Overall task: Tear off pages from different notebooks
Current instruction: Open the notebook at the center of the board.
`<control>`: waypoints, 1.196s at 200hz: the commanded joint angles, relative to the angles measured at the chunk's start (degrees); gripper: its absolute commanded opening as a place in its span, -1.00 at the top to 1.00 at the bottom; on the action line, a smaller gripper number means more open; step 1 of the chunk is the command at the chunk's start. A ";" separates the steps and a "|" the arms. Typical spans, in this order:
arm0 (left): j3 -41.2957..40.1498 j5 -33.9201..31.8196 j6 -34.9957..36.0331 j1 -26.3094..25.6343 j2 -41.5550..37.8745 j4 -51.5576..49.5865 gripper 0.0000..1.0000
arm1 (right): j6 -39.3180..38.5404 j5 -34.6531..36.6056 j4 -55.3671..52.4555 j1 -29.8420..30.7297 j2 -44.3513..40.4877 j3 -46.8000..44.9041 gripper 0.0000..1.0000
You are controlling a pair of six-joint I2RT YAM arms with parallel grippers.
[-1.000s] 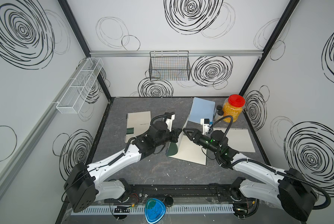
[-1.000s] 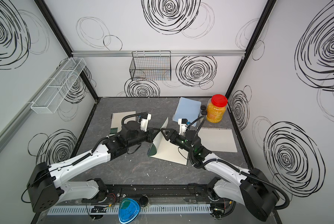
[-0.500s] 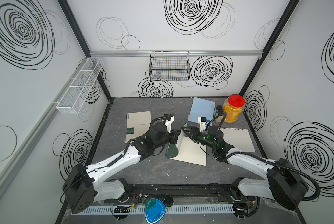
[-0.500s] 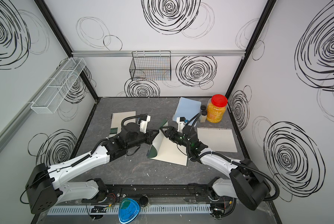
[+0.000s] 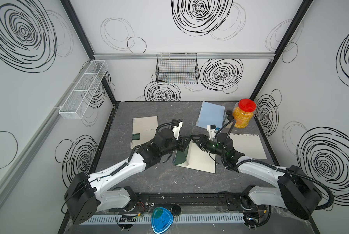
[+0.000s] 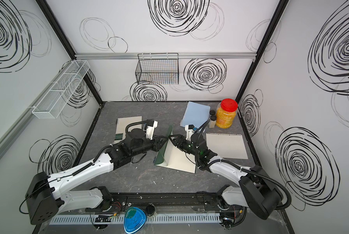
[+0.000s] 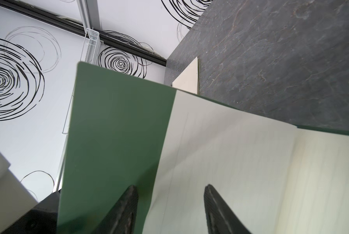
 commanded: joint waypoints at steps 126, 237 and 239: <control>0.72 -4.56 -0.21 0.17 1.81 -1.47 1.00 | -5.27 14.46 -22.01 -3.61 -9.92 -9.45 -0.54; -0.19 -5.35 -0.77 0.17 1.82 -1.49 1.00 | -11.82 20.71 -29.67 -6.80 -22.10 -16.50 -0.37; -0.26 -5.40 -0.76 0.17 1.81 -1.43 1.00 | -12.00 20.53 -29.40 -6.80 -22.16 -16.49 -0.37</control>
